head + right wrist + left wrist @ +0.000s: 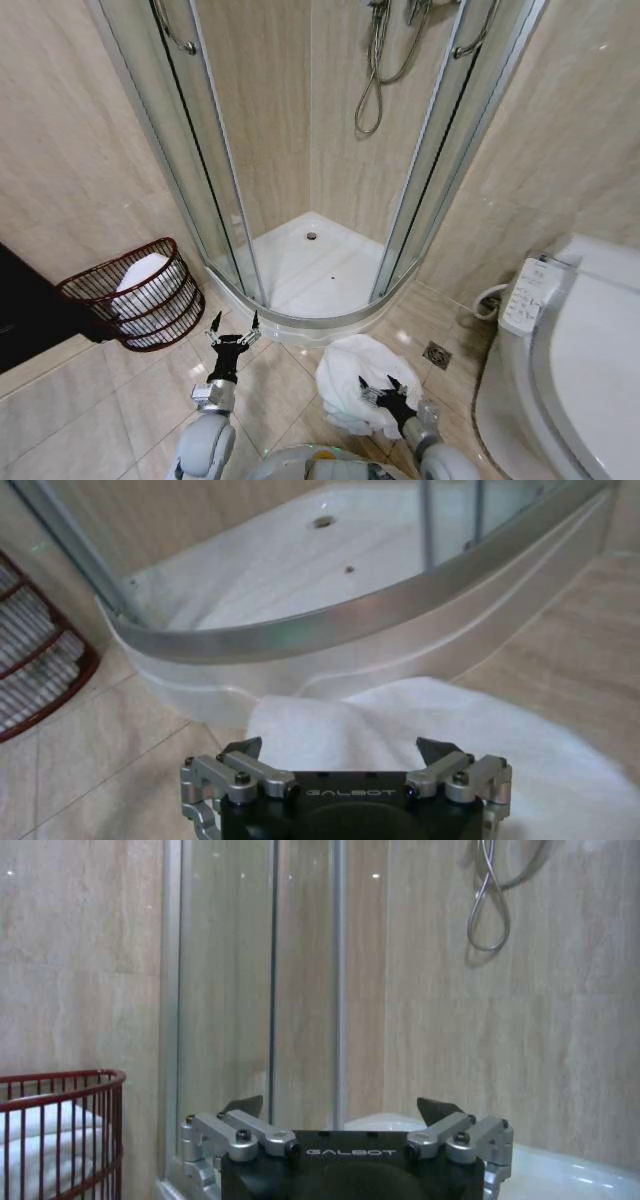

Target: Discard the used towel into the hamper.

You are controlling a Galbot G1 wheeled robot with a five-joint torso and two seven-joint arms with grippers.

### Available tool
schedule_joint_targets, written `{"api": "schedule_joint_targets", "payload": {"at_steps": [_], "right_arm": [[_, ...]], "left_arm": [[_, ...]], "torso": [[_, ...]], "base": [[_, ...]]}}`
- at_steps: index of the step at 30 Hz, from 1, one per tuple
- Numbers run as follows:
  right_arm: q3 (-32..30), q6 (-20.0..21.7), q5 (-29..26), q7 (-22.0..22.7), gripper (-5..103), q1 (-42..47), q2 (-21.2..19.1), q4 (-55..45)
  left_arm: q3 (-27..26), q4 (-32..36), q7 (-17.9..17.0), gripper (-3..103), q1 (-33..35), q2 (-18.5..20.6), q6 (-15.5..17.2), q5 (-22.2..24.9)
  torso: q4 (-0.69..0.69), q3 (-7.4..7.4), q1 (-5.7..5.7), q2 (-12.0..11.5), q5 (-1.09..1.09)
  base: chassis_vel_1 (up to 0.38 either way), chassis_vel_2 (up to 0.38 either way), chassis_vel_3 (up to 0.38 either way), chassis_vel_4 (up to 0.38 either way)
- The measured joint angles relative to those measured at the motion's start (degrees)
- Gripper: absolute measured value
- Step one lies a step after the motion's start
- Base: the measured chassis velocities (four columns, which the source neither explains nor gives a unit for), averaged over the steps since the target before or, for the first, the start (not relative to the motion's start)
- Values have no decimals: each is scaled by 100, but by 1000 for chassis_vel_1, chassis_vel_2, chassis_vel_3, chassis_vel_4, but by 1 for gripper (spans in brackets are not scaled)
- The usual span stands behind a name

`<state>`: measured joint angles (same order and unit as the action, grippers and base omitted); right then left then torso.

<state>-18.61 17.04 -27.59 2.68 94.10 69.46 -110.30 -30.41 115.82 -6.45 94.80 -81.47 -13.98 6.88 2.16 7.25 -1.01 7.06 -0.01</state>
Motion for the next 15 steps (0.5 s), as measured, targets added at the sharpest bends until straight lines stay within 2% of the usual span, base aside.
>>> {"api": "schedule_joint_targets", "payload": {"at_steps": [7,12,15], "right_arm": [[482,259,-77,646,100,-954,-63,942],[543,316,-210,592,100,-1284,-48,1371],[590,376,-301,407,100,-1376,-56,1533]], "left_arm": [[-52,17,35,100,9,-83,35,-71],[-55,37,55,100,71,-74,-6,-123],[-104,70,84,100,107,-60,-32,-127]], "torso": [[1,0,0,0,2],[1,1,0,0,1],[0,1,0,0,1]], "base": [[0,0,0,0],[0,0,0,0],[0,0,0,0]]}}
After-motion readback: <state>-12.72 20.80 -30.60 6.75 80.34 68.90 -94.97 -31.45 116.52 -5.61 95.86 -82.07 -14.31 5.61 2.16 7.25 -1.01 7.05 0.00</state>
